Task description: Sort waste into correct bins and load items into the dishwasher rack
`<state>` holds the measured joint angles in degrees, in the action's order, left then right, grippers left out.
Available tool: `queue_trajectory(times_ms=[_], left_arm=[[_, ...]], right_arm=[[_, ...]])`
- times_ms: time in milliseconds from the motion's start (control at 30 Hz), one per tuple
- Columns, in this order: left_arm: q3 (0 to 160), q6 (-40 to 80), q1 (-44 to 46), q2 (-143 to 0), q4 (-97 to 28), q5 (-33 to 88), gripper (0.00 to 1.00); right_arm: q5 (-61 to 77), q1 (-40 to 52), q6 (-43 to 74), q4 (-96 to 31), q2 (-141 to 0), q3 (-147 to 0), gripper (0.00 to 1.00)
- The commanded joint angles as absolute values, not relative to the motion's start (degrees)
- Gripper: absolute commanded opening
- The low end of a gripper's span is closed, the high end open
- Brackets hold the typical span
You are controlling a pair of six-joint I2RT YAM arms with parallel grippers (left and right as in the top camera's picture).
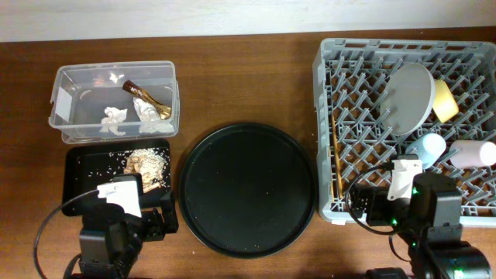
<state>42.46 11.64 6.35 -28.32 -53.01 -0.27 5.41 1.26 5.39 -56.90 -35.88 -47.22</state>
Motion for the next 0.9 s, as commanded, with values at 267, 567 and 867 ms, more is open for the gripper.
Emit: queue_trajectory(times_ms=[267, 567, 867], left_arm=[[41.98, 11.97, 6.37, -27.94, -53.21, -0.69, 0.99], [41.98, 11.97, 6.37, -27.94, -53.21, -0.69, 0.99], [41.98, 11.97, 6.37, -27.94, -53.21, -0.69, 0.99]], right_arm=[[4.23, 2.63, 5.58, -21.26, -2.5, -11.66, 0.98], [-1.37, 3.05, 5.13, -1.63, -0.19, -0.32, 0.98], [-1.34, 3.03, 5.15, -4.56, -0.51, -0.32, 0.98]])
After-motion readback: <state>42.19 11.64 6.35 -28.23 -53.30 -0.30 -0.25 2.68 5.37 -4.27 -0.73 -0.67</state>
